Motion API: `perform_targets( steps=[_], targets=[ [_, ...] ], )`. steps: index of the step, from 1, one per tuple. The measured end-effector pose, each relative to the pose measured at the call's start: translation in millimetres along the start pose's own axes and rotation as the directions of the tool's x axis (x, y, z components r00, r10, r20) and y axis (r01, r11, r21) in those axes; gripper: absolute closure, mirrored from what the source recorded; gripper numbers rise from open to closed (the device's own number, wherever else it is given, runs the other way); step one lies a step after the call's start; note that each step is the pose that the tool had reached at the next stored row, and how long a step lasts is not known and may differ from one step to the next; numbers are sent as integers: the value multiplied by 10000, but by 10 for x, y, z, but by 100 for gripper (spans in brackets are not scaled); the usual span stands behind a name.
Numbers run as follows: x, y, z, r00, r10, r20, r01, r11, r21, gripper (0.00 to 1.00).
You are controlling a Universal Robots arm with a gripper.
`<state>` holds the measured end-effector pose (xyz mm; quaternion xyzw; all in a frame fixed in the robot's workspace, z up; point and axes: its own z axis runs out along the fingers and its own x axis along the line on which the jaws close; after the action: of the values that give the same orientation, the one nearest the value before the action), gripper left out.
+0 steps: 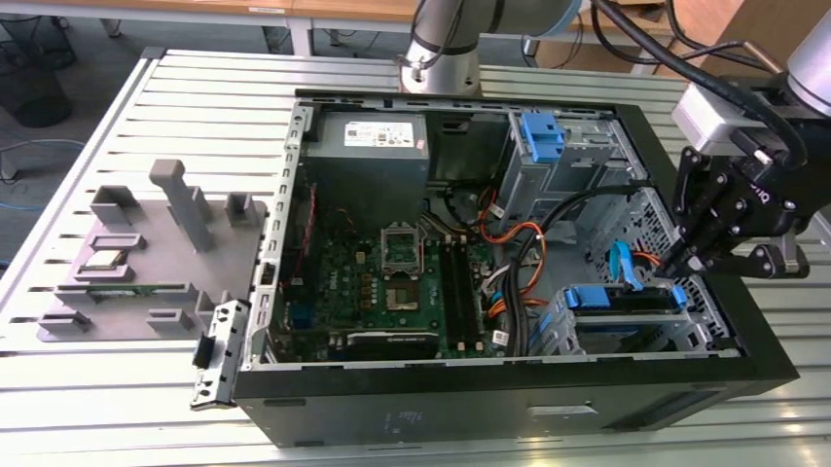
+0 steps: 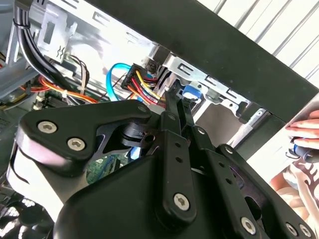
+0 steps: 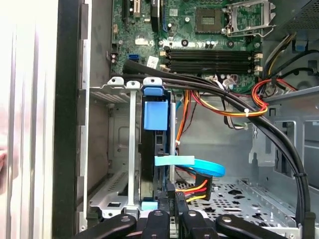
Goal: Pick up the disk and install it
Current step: 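Insert the second disk wire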
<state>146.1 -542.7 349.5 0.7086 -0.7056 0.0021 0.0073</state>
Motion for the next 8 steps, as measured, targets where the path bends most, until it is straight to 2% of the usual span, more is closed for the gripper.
perform_targets(
  steps=[4, 6, 8],
  targets=[
    [19, 43, 3, 10000, 5, 12, -6, 9994, 346, 83],
    [31, 74, 6, 10000, 5, 19, -6, 9989, 469, 83],
    [48, 122, 9, 10000, 7, 26, -8, 9985, 552, 83]
  ],
)
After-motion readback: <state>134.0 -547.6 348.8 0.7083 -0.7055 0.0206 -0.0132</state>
